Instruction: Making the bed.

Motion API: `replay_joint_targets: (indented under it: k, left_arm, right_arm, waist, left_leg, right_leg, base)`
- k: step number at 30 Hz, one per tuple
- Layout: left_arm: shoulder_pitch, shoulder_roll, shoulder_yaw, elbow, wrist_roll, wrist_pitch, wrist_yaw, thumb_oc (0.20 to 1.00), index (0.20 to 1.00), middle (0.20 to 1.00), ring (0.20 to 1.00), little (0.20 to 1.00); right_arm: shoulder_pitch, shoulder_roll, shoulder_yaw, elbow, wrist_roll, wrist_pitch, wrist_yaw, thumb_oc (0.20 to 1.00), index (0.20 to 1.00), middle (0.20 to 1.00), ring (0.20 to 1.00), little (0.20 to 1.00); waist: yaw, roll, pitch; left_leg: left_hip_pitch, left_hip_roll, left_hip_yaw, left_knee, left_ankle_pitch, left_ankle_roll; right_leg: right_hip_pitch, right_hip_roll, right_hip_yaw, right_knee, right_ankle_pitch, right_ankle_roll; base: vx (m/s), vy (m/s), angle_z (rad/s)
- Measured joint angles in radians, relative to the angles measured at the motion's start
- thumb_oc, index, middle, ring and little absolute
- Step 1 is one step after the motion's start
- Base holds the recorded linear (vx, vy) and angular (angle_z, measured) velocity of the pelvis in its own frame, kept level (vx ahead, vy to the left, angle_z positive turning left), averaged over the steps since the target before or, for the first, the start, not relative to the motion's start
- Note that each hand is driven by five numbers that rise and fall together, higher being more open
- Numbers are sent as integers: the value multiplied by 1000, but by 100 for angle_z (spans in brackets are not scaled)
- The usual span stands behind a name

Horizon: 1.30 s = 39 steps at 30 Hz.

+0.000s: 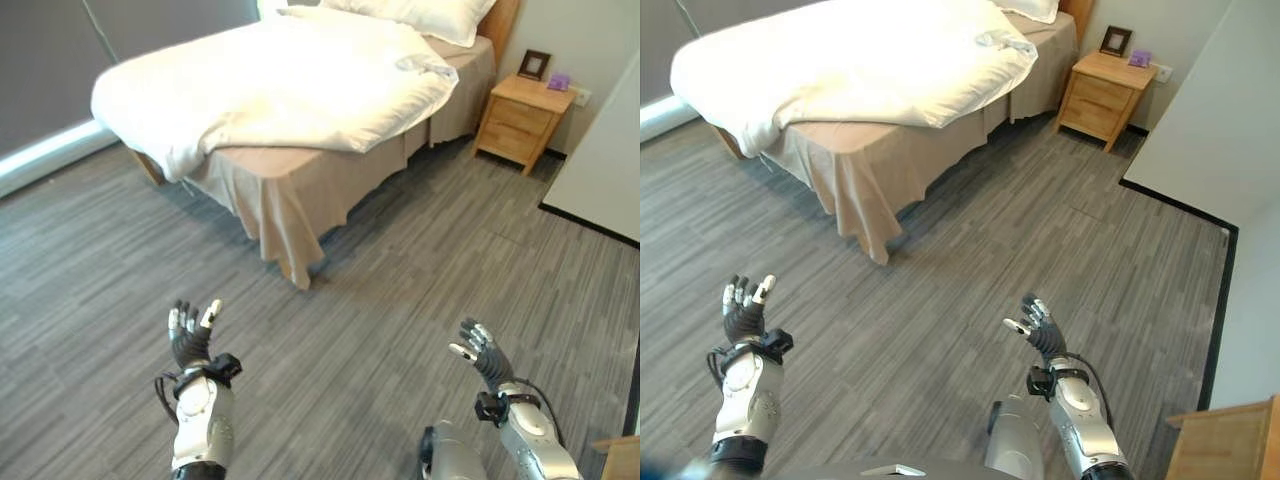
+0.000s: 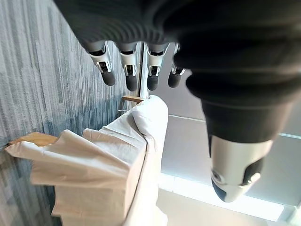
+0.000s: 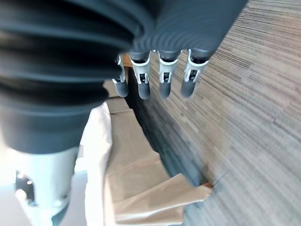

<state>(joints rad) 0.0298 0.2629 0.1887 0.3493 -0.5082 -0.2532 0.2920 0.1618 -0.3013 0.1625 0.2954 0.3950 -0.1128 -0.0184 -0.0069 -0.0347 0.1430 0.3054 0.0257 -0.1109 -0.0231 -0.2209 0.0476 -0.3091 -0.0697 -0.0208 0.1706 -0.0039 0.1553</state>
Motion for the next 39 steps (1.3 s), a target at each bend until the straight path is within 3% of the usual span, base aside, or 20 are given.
replay_joint_targets:
  k: [1,3,4,6,8,9,10,11,13,14,17,19,21,24,25,29,30,37,38,39]
  left_arm:
    - [-6,15,-28,5,1,0,-6,1000,1000,1000,1000,1000]
    - [-18,-19,-91,7,1,7,-13,1000,1000,1000,1000,1000]
    - [2,-38,-144,-11,3,8,-28,1000,1000,1000,1000,1000]
    - [-17,-56,-156,8,-1,7,-36,1000,1000,1000,1000,1000]
    - [-59,-94,-167,28,-1,3,-40,1000,1000,1000,1000,1000]
    - [-61,-95,-170,16,-19,-4,-43,1000,1000,1000,1000,1000]
    - [-94,-96,-175,8,-48,-6,-51,1000,1000,1000,1000,1000]
    - [-91,-86,-174,-4,-70,-7,-53,1000,1000,1000,1000,1000]
    - [-81,-57,-171,-2,-81,-7,-60,1000,1000,1000,1000,1000]
    - [-71,-56,-170,-2,-83,-7,-60,1000,1000,1000,1000,1000]
    - [-17,-56,-171,-1,-116,-6,-64,1000,1000,1000,1000,1000]
    - [16,-55,-163,-1,-119,-7,-65,1000,1000,1000,1000,1000]
    - [53,-81,-148,0,-141,-6,-66,1000,1000,1000,1000,1000]
    - [46,-70,-152,-2,-147,-6,-79,1000,1000,1000,1000,1000]
    - [43,-67,-148,-1,-149,-6,-80,1000,1000,1000,1000,1000]
    - [35,-57,-144,2,-153,-4,-81,1000,1000,1000,1000,1000]
    - [133,-64,-143,1,-154,3,-82,1000,1000,1000,1000,1000]
    - [128,-15,-185,-122,-95,32,-190,1000,1000,1000,1000,1000]
    - [113,-14,-186,-116,-96,34,-190,1000,1000,1000,1000,1000]
    - [80,-6,-185,-118,-98,32,-189,1000,1000,1000,1000,1000]
  right_arm:
    - [4,5,-7,2,0,0,0,1000,1000,1000,1000,1000]
    - [28,-4,-36,5,1,1,0,1000,1000,1000,1000,1000]
    - [20,-22,-45,5,0,0,4,1000,1000,1000,1000,1000]
    - [-33,-35,-52,8,3,-5,0,1000,1000,1000,1000,1000]
    - [-23,-39,-86,17,7,-6,-11,1000,1000,1000,1000,1000]
    - [-39,-45,-88,18,10,-14,-20,1000,1000,1000,1000,1000]
    - [-44,-73,-97,18,16,-29,-22,1000,1000,1000,1000,1000]
    - [-51,-75,-99,20,17,-27,-27,1000,1000,1000,1000,1000]
    - [-47,-53,-118,31,18,-28,-41,1000,1000,1000,1000,1000]
    - [-44,-54,-126,30,19,-29,-47,1000,1000,1000,1000,1000]
    - [-28,-57,-136,29,19,-32,-62,1000,1000,1000,1000,1000]
    - [-1,-58,-118,34,18,-27,-60,1000,1000,1000,1000,1000]
    - [38,-67,-116,21,18,-27,-59,1000,1000,1000,1000,1000]
    - [102,-37,-118,24,21,-25,-50,1000,1000,1000,1000,1000]
    - [107,-25,-115,23,22,-24,-42,1000,1000,1000,1000,1000]
    - [101,-18,-105,16,30,-23,-20,1000,1000,1000,1000,1000]
    - [139,-16,-109,-4,44,-22,-16,1000,1000,1000,1000,1000]
    - [121,-39,-115,-95,133,-22,64,1000,1000,1000,1000,1000]
    - [91,-38,-114,-81,134,-22,61,1000,1000,1000,1000,1000]
    - [47,-29,-114,-80,157,-28,57,1000,1000,1000,1000,1000]
  waist:
    - [-17,-40,1]
    - [-21,-27,1]
    - [-20,-24,2]
    - [-25,-18,8]
    - [-44,-24,3]
    - [-41,-24,1]
    - [-42,-39,18]
    - [-18,-53,28]
    - [-10,-123,63]
    - [-14,-129,68]
    - [-19,-73,59]
    - [-17,-33,52]
    - [-28,18,26]
    - [-52,7,16]
    - [-55,-7,7]
    - [-65,-5,4]
    - [-43,-2,-23]
    - [-20,11,-7]
    - [-15,9,0]
    - [-6,-11,30]
  left_leg:
    - [18,1,-19,7,-14,-33]
    - [14,57,-50,60,-3,-80]
    - [46,80,-39,101,77,-127]
    - [-18,88,-56,267,125,-184]
    - [-101,88,-60,450,142,-232]
    - [-165,77,-59,525,156,-225]
    - [-308,81,-9,728,207,-199]
    - [-359,96,76,756,179,-178]
    - [-399,90,252,598,113,-141]
    - [-415,79,273,513,119,-134]
    - [-442,37,259,98,174,-113]
    - [-452,19,234,87,230,-76]
    - [-373,5,233,72,367,-56]
    - [-265,-8,232,-62,388,-2]
    - [-263,-17,236,-68,385,6]
    - [-263,-42,221,-68,378,7]
    - [-254,-40,233,-75,348,-36]
    - [-286,-28,234,-69,366,-34]
    - [-304,-20,232,-34,365,-56]
    - [-416,-14,204,125,344,-105]
  right_leg:
    - [22,5,31,-60,68,-12]
    - [89,65,50,-57,101,-23]
    - [118,92,25,16,82,-150]
    - [183,90,-3,7,8,-165]
    - [234,85,-56,-22,8,-171]
    - [251,87,-59,-32,-11,-201]
    - [265,86,-70,-53,-37,-235]
    - [295,80,-62,-86,-33,-247]
    - [388,37,-75,-184,-3,-239]
    - [404,33,-85,-200,9,-228]
    - [475,71,-77,-270,-5,-200]
    - [499,91,-55,-269,-16,-187]
    - [552,122,-22,-268,-48,-150]
    - [514,104,-25,-132,-144,-82]
    - [498,86,-28,-152,-151,-82]
    - [470,40,-34,-205,-83,-72]
    - [494,44,-25,-237,-55,-87]
    - [439,52,-28,-203,-66,-81]
    - [424,61,-50,-170,-80,-100]
    - [348,63,-99,-79,-103,-149]
  base:
    - [550,-159,117]
    - [522,-183,101]
    - [628,-272,47]
    - [347,-193,37]
    - [242,-228,77]
    - [354,-309,84]
    - [323,-238,52]
    - [234,-139,41]
    - [179,-27,21]
    - [267,-19,2]
    - [163,9,-18]
    - [161,52,-72]
    - [123,69,-67]
    - [75,84,-2]
    - [18,32,-10]
    - [20,55,15]
    - [21,33,6]
    - [-42,-96,-2]
    - [-208,-134,22]
    - [-147,-70,41]
